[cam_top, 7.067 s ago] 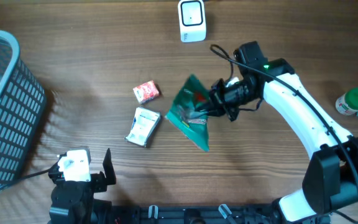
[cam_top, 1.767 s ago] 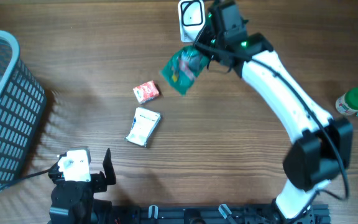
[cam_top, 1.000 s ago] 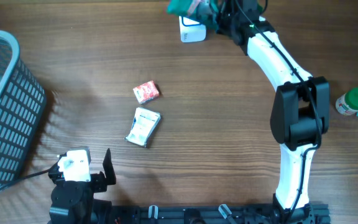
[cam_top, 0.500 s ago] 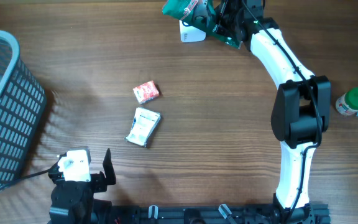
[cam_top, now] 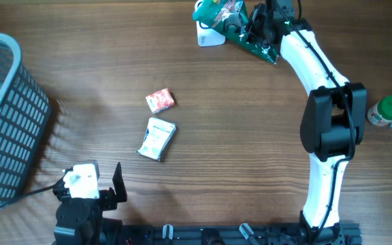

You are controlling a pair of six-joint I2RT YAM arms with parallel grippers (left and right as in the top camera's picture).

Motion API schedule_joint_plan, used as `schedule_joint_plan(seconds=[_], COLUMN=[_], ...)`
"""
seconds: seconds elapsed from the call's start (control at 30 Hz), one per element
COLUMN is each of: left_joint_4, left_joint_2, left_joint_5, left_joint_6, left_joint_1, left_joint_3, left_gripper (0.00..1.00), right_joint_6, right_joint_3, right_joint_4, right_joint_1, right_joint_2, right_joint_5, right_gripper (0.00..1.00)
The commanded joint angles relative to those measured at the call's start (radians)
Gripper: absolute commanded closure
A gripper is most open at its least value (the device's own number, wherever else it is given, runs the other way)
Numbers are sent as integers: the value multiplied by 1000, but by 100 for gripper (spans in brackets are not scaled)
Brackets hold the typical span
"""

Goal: Scan the item barcode
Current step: 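Carry the gloves pack right and drop it at the table edge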

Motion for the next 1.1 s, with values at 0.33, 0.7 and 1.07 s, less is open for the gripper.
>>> schedule_joint_plan(seconds=[0.33,0.7,1.07], left_joint_4=[2,2,2], left_joint_2=[-5,-5,-5], left_joint_5=[8,8,8], left_joint_6=[-5,-5,-5], left_joint_1=[-5,-5,-5], left_joint_3=[-1,-1,-1], left_gripper=[0,0,0], right_joint_6=[-48,-694,-970], right_joint_3=[30,44,31], right_joint_4=[-58,-376,-467], right_joint_1=[-6,-199,-666], right_joint_2=[65,-240,-85], right_joint_5=[-13,330,501], right_gripper=[95,95,95])
